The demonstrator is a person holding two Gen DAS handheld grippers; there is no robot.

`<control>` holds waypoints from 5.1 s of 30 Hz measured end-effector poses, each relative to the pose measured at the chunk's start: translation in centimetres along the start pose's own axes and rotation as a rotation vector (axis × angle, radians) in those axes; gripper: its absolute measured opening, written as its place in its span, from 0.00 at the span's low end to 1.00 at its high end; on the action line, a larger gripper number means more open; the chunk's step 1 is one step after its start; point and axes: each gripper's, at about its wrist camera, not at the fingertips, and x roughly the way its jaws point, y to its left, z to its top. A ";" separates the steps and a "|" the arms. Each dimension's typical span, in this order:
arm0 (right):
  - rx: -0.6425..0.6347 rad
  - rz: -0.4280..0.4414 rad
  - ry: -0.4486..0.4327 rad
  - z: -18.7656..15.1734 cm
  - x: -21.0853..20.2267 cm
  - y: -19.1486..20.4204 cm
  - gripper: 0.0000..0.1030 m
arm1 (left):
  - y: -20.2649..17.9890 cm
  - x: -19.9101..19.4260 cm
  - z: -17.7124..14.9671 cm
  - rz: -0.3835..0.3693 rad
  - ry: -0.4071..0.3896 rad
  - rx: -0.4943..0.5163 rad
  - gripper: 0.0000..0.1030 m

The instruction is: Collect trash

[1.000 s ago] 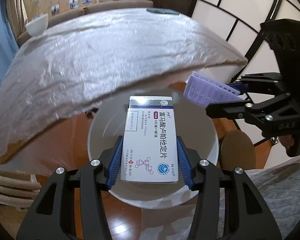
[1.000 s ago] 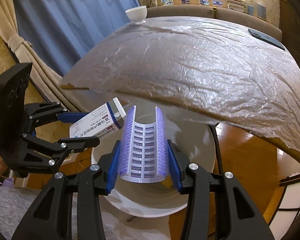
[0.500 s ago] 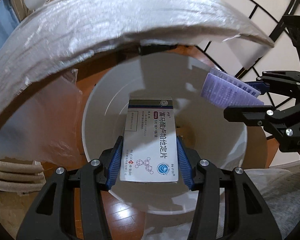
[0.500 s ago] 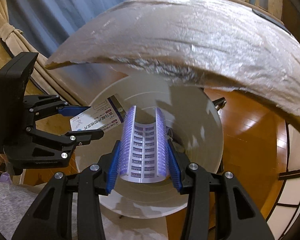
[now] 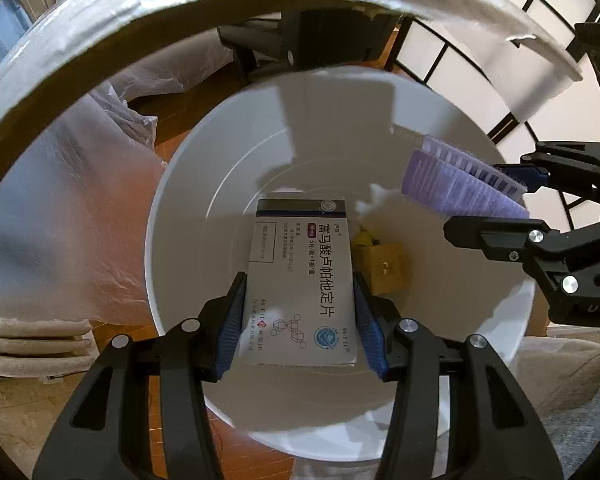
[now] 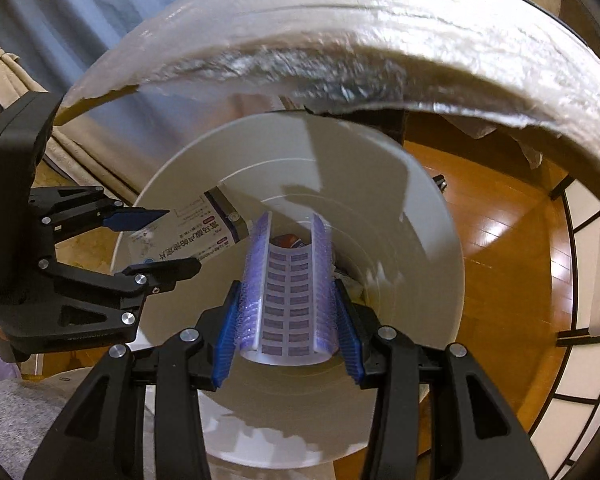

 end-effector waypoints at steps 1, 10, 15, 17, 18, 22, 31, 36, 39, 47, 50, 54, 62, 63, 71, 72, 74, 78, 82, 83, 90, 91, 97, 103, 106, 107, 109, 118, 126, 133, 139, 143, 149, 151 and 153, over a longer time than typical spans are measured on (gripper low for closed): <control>0.002 -0.001 0.002 0.0 0.2 0.0 0.42 | 0.1 0.4 0.4 0.000 0.004 0.000 0.51; 0.032 0.004 0.007 -0.5 0.9 -1.2 0.77 | 0.7 0.7 0.8 -0.004 -0.006 -0.023 0.83; 0.062 0.010 -0.007 -0.3 -1.4 -2.0 0.81 | 1.1 -0.6 0.5 -0.024 -0.001 -0.023 0.83; 0.061 0.019 -0.038 -0.2 -3.4 -1.8 0.81 | 1.2 -2.9 0.5 -0.036 -0.040 -0.016 0.83; 0.057 0.027 -0.069 0.0 -5.0 -1.5 0.82 | 1.1 -4.2 0.5 -0.045 -0.068 -0.009 0.83; 0.029 -0.003 -0.230 1.8 -10.4 -1.3 0.95 | 1.9 -10.9 2.3 -0.054 -0.240 -0.017 0.85; 0.144 -0.269 -0.358 12.7 -11.5 -10.5 0.96 | 9.9 -13.6 13.2 0.096 -0.450 -0.260 0.98; 0.240 -0.317 -0.310 17.3 -8.5 -17.2 0.96 | 13.6 -9.4 18.8 0.207 -0.379 -0.301 0.98; 0.280 -0.349 -0.281 18.8 -7.4 -20.4 0.96 | 14.8 -7.8 20.5 0.229 -0.351 -0.316 0.98; 0.284 -0.417 -0.280 20.5 -5.9 -23.9 0.96 | 16.9 -5.3 22.4 0.221 -0.311 -0.391 0.98; 0.286 -0.420 -0.290 20.9 -5.8 -24.5 0.96 | 16.7 -5.0 22.6 0.244 -0.304 -0.377 0.99; 0.283 -0.419 -0.288 21.2 -5.8 -24.9 0.96 | 16.9 -4.9 22.7 0.242 -0.306 -0.381 0.99; 0.280 -0.424 -0.286 21.3 -6.0 -23.9 0.96 | 16.9 -4.8 23.0 0.241 -0.304 -0.381 0.99; 0.281 -0.424 -0.286 21.3 -6.0 -24.0 0.96 | 16.9 -4.8 23.0 0.241 -0.305 -0.380 0.99; 0.282 -0.423 -0.286 21.3 -6.0 -24.0 0.96 | 16.9 -4.8 23.0 0.240 -0.305 -0.381 0.99; 0.281 -0.423 -0.286 21.3 -6.0 -24.0 0.96 | 16.9 -4.8 23.0 0.240 -0.305 -0.381 0.99; 0.282 -0.423 -0.286 21.3 -6.0 -24.0 0.96 | 16.9 -4.8 23.0 0.240 -0.305 -0.381 0.99; 0.282 -0.423 -0.286 21.3 -6.0 -23.9 0.96 | 16.9 -4.8 23.0 0.240 -0.305 -0.381 0.99; 0.282 -0.423 -0.286 21.3 -6.0 -23.9 0.96 | 16.9 -4.8 23.0 0.240 -0.305 -0.381 0.99; 0.282 -0.423 -0.286 21.3 -6.0 -24.0 0.96 | 16.9 -4.8 23.0 0.240 -0.305 -0.381 0.99; 0.282 -0.423 -0.286 21.3 -6.0 -23.9 0.96 | 16.9 -4.8 23.0 0.240 -0.305 -0.381 0.99; 0.282 -0.423 -0.286 21.3 -6.0 -23.9 0.96 | 16.9 -4.8 23.0 0.240 -0.305 -0.381 0.99; 0.282 -0.423 -0.286 21.3 -6.0 -23.9 0.96 | 16.9 -4.8 23.0 0.240 -0.305 -0.381 0.99; 0.282 -0.423 -0.286 21.3 -6.0 -23.9 0.96 | 16.9 -4.8 23.0 0.240 -0.305 -0.381 0.99; 0.282 -0.423 -0.286 21.3 -6.0 -23.9 0.96 | 16.9 -4.8 23.0 0.239 -0.305 -0.380 0.99; 0.282 -0.423 -0.286 21.3 -6.0 -24.0 0.96 | 16.9 -4.8 23.0 0.240 -0.305 -0.381 0.99; 0.282 -0.423 -0.286 21.3 -6.0 -23.9 0.96 | 16.9 -4.8 23.0 0.240 -0.305 -0.381 0.99; 0.282 -0.423 -0.286 21.3 -6.0 -23.9 0.96 | 16.8 -4.8 23.0 0.237 -0.305 -0.377 0.99; 0.282 -0.423 -0.286 21.3 -6.0 -23.9 0.96 | 16.9 -4.7 23.2 0.228 -0.305 -0.362 0.99; 0.282 -0.423 -0.286 21.3 -6.0 -23.9 0.96 | 17.0 -4.7 23.3 0.227 -0.305 -0.361 0.99; 0.282 -0.423 -0.286 21.3 -6.0 -24.0 0.96 | 17.0 -4.7 23.3 0.227 -0.305 -0.361 0.99; 0.286 -0.420 -0.288 21.4 -6.1 -24.2 0.97 | 16.9 -4.7 23.3 0.228 -0.304 -0.361 0.99; 0.284 -0.423 -0.286 21.4 -6.2 -24.2 0.97 | 17.0 -4.7 23.3 0.229 -0.305 -0.364 0.99; 0.284 -0.424 -0.286 21.4 -6.2 -24.0 0.97 | 17.1 -4.7 23.3 0.228 -0.305 -0.363 0.99; 0.284 -0.423 -0.286 21.4 -6.2 -24.0 0.96 | 17.1 -4.6 23.2 0.231 -0.305 -0.368 0.99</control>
